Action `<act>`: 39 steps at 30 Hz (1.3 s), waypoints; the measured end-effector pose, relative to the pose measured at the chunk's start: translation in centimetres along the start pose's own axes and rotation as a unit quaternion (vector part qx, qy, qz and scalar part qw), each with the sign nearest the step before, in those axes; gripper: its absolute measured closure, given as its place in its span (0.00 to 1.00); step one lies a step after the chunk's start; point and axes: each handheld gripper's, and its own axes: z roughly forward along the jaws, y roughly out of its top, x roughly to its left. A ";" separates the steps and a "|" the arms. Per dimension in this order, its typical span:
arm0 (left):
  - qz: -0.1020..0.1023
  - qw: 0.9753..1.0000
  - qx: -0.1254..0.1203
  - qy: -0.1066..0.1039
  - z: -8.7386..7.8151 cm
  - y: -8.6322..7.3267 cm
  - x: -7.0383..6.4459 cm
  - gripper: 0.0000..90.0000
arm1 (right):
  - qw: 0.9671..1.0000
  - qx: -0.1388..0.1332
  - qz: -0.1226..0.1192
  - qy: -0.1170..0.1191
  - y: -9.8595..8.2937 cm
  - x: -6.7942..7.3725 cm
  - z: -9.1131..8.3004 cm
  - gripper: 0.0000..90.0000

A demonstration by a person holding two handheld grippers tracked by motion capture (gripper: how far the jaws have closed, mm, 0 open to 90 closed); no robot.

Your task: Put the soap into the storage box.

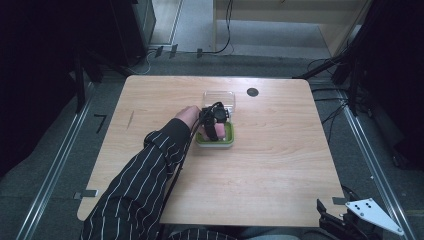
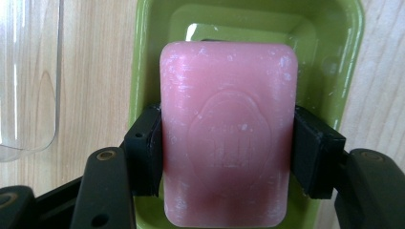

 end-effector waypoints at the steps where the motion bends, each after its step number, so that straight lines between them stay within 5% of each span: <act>1: 0.000 1.000 0.001 0.001 0.0 0.0 0.0 0.43 | 1.000 -0.001 -0.002 0.000 0.0 0.0 0.0 0.15; 21: -0.001 1.000 -0.001 -0.001 0.4 -0.2 0.2 0.43 | 1.000 0.000 0.000 0.000 0.0 0.0 0.0 0.15; 39: -0.045 0.998 -0.034 -0.008 -0.6 -1.2 0.5 0.30 | 1.000 -0.004 -0.007 0.007 0.4 0.2 0.4 0.15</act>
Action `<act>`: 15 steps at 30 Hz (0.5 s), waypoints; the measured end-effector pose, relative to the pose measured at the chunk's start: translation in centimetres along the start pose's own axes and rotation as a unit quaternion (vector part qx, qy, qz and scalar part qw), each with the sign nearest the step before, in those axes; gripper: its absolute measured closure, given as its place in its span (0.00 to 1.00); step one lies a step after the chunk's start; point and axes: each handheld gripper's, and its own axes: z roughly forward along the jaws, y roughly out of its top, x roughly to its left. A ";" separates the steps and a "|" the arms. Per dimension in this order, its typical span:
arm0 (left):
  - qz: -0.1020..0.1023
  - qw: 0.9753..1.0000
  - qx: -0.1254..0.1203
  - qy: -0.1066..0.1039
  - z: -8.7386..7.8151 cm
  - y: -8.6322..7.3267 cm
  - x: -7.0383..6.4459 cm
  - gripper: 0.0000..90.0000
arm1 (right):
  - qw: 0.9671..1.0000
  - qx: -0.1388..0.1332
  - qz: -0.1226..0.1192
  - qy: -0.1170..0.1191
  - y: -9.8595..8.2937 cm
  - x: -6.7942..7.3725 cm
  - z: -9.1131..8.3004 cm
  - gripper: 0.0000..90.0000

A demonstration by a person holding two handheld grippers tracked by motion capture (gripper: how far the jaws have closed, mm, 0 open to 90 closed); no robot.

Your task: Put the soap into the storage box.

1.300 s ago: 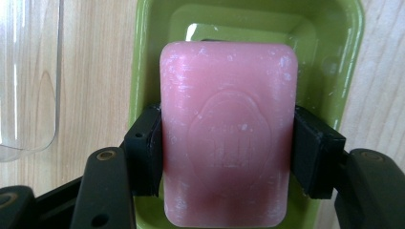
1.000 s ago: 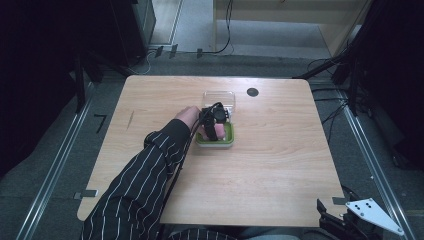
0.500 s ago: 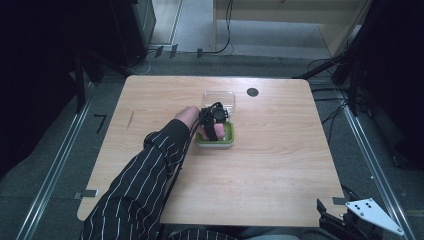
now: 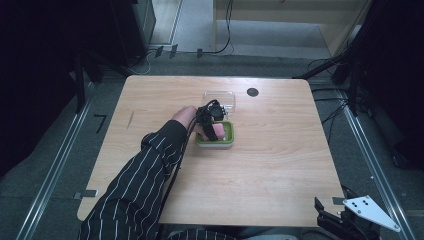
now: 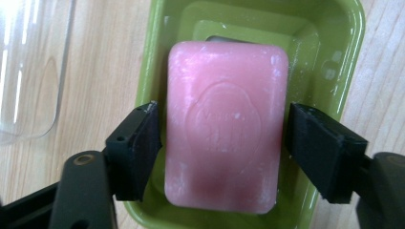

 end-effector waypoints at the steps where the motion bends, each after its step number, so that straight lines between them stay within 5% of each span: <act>1: -0.007 1.000 -0.003 0.001 -0.2 -0.1 0.0 0.27 | 1.000 0.001 -0.001 0.001 0.0 0.0 0.0 0.15; 5: -0.026 1.000 -0.005 0.005 -0.5 -0.3 0.1 0.14 | 1.000 0.001 -0.001 0.004 0.1 0.1 0.1 0.15; 15: -0.076 0.997 -0.013 0.016 -1.6 -1.1 -0.4 0.05 | 1.000 -0.004 -0.005 0.013 0.6 0.3 0.6 0.15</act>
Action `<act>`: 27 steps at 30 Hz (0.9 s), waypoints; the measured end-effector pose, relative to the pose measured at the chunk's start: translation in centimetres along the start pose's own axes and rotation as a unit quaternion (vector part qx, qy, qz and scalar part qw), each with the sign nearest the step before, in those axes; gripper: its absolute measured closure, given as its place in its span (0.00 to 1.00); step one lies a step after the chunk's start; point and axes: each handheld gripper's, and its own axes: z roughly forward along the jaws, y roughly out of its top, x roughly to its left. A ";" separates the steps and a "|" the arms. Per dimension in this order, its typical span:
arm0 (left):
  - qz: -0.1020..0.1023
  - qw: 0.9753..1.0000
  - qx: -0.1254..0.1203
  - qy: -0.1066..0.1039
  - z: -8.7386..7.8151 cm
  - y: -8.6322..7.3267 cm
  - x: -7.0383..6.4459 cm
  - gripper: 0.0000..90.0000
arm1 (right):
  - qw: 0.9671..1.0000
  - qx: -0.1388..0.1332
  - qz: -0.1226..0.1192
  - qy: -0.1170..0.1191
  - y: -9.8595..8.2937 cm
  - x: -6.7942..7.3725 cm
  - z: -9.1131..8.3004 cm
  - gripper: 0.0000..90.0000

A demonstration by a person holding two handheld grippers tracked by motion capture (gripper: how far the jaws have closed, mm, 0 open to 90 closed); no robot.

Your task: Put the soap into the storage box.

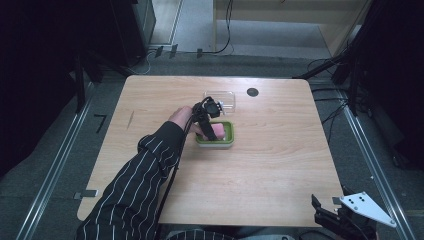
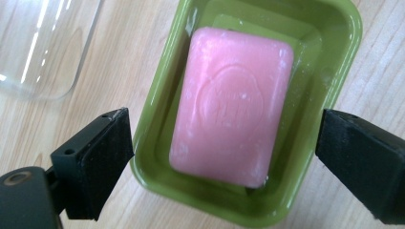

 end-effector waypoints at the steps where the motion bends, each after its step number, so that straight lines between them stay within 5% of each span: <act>1: -0.003 1.000 0.002 0.000 -0.1 -0.1 0.0 0.05 | 1.000 -0.002 -0.001 0.003 0.1 0.0 0.1 0.15; 10: -0.046 0.999 0.008 0.009 -1.4 -2.9 -0.9 0.03 | 1.000 -0.005 -0.015 0.020 0.9 0.6 1.0 0.15; 27: -0.127 0.991 0.030 0.021 -2.9 -8.1 -4.0 0.03 | 0.998 -0.013 -0.034 0.050 2.2 1.7 2.5 0.15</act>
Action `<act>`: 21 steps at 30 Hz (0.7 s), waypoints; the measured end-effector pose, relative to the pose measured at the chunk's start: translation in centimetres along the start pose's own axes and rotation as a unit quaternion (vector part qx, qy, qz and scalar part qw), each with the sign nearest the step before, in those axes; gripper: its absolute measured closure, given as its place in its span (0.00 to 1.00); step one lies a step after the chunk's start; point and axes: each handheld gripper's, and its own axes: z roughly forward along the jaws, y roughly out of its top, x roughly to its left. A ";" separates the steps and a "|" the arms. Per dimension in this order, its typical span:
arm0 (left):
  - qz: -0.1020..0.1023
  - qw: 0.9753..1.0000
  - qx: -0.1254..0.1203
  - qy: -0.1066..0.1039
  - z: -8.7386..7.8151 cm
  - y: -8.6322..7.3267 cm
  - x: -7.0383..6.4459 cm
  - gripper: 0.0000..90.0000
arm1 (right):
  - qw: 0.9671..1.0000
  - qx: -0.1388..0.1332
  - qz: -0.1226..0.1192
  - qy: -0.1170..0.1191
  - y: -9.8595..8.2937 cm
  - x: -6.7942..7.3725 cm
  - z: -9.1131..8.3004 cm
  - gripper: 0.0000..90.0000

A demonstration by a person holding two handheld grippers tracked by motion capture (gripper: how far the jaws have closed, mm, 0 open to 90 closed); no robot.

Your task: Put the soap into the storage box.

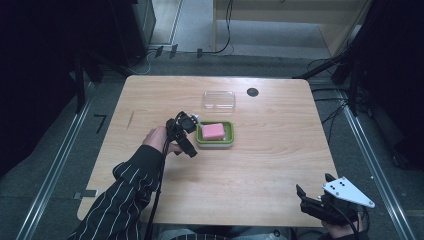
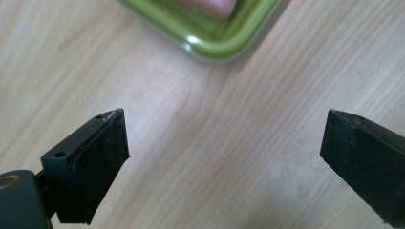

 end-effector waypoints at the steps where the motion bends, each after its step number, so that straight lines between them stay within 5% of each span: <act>1: -0.003 1.000 -0.001 0.000 -0.1 -0.4 -0.1 0.03 | 1.000 0.000 -0.002 0.002 0.1 0.0 0.1 0.15; 14: -0.066 0.998 0.004 0.013 -0.2 -5.3 -1.0 0.02 | 1.000 -0.004 -0.013 0.017 0.7 0.4 0.9 0.15; 21: -0.078 0.997 0.019 0.006 0.1 -7.4 -1.8 0.02 | 1.000 -0.007 -0.016 0.022 1.0 0.6 1.1 0.15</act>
